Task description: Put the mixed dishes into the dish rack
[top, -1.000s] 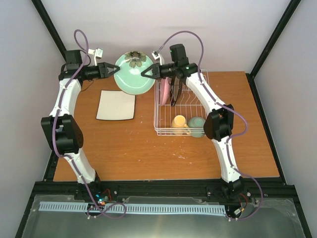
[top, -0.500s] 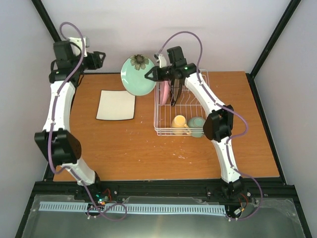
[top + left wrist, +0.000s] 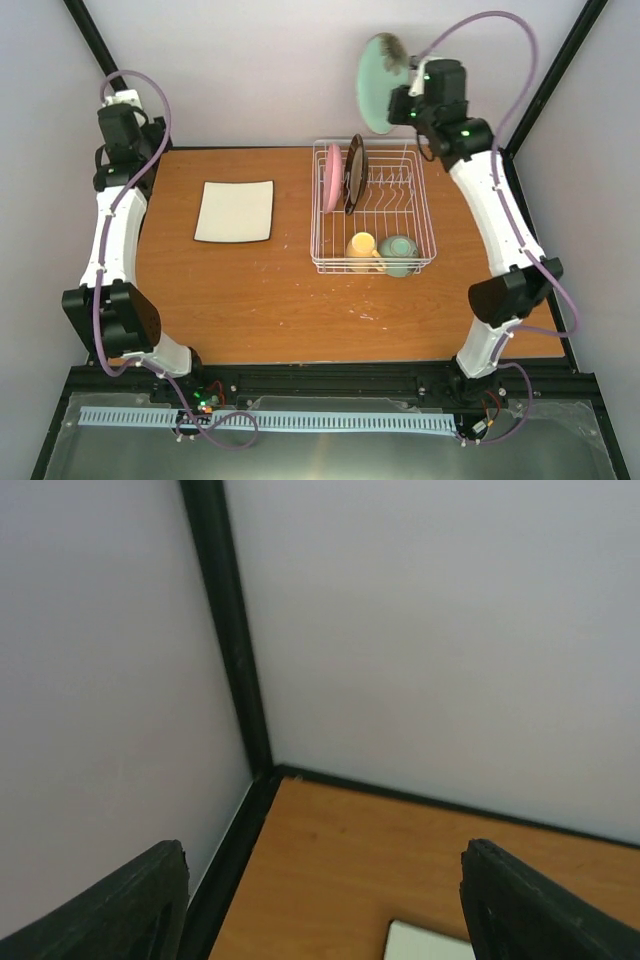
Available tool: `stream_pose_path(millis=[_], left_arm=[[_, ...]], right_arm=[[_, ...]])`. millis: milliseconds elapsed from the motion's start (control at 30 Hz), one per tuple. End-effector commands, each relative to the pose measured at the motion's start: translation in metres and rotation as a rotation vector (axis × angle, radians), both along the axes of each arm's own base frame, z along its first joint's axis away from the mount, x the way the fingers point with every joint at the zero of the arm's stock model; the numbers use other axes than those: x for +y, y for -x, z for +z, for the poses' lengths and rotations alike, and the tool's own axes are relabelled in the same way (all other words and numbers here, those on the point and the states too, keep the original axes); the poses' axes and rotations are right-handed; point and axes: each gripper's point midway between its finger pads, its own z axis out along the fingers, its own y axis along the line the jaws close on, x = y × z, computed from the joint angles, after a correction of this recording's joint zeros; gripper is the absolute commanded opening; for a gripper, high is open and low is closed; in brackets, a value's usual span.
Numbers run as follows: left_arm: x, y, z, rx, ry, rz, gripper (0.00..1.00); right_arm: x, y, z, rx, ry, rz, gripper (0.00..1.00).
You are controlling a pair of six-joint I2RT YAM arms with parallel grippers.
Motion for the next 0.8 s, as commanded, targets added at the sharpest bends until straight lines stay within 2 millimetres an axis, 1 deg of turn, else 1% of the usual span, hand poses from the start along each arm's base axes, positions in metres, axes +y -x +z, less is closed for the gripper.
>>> stream_pose_path(millis=[0,33,67,100,133,233,333,400,567,767], left_arm=[[0.03,0.003,-0.023,0.014,0.002,0.078,0.75],[0.032,0.004,-0.031,0.017,0.007,0.075,0.75],[0.031,0.004,-0.041,0.021,0.009,0.065,0.75],[0.031,0.005,-0.051,0.031,0.009,0.059,0.75],[0.032,0.006,-0.059,0.038,0.011,0.058,0.75],[0.032,0.004,-0.074,0.043,0.026,0.052,0.73],[0.028,0.002,-0.085,0.065,0.055,0.032,0.72],[0.026,0.001,-0.088,0.07,0.064,0.022,0.72],[0.026,0.0,-0.088,0.072,0.061,0.018,0.71],[0.025,-0.001,-0.092,0.082,0.067,0.014,0.72]], right_arm=[[-0.087,-0.01,-0.029,0.088,0.045,-0.301,0.03],[-0.096,-0.007,-0.043,0.135,0.052,-0.323,0.03],[-0.1,-0.003,-0.057,0.168,0.059,-0.337,0.03],[-0.101,0.001,-0.075,0.208,0.07,-0.339,0.03],[-0.102,0.005,-0.086,0.233,0.071,-0.346,0.03],[-0.106,0.012,-0.111,0.3,0.072,-0.371,0.03],[-0.104,0.015,-0.135,0.355,0.086,-0.357,0.03],[-0.104,0.017,-0.146,0.376,0.096,-0.356,0.03],[-0.105,0.017,-0.161,0.392,0.126,-0.349,0.03],[-0.099,0.011,-0.178,0.41,0.131,-0.321,0.03]])
